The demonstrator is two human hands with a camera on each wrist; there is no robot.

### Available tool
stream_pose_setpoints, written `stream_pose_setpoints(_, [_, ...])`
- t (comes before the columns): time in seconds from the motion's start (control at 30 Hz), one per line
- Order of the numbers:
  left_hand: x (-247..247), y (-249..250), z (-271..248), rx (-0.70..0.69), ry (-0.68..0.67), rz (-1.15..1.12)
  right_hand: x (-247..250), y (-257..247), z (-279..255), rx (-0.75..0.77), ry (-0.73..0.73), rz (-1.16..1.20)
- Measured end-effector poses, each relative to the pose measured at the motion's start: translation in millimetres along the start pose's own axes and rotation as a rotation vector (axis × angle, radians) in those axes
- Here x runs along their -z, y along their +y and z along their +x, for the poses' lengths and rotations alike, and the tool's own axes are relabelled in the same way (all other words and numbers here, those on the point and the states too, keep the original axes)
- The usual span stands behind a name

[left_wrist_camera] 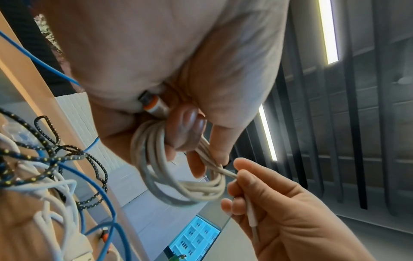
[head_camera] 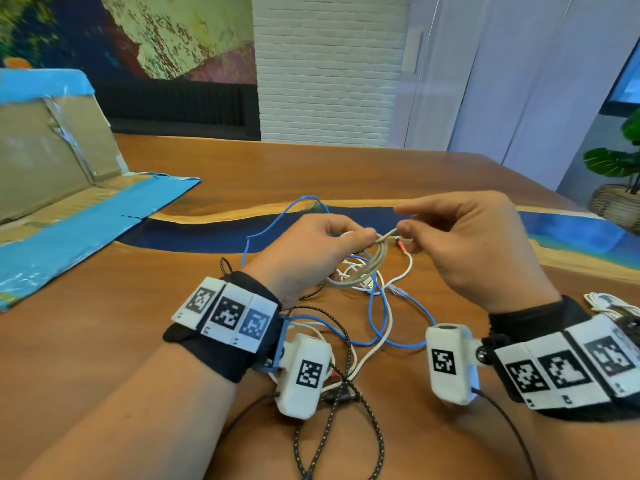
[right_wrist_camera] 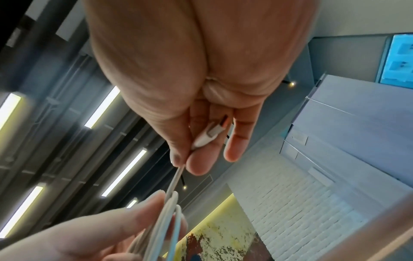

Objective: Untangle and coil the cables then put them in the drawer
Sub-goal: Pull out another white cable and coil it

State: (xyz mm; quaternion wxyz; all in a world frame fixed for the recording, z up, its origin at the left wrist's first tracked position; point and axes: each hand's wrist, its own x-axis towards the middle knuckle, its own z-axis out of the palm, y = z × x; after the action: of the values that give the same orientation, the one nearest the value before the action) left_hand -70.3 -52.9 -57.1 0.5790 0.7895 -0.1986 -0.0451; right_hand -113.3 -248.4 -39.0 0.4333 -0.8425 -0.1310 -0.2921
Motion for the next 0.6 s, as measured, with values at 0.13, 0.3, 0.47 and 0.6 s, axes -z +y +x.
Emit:
stream_pose_setpoints(0.13, [10,5,-4,-0.002,-0.076,0.014,-1,-6,0,0.067,0.014,0.158])
stream_pose_setpoints(0.3, [13,2,-2,0.045,-0.04,-0.043,-5,-5,2,0.017,-0.037,0.336])
stream_pose_setpoints(0.47, [6,9,-4,0.054,-0.101,-0.509,1,6,6,0.001,-0.059,0.129])
stream_pose_setpoints(0.6, [-6,12,-5,0.022,-0.095,-0.648,-14,9,5,0.002,-0.066,0.081])
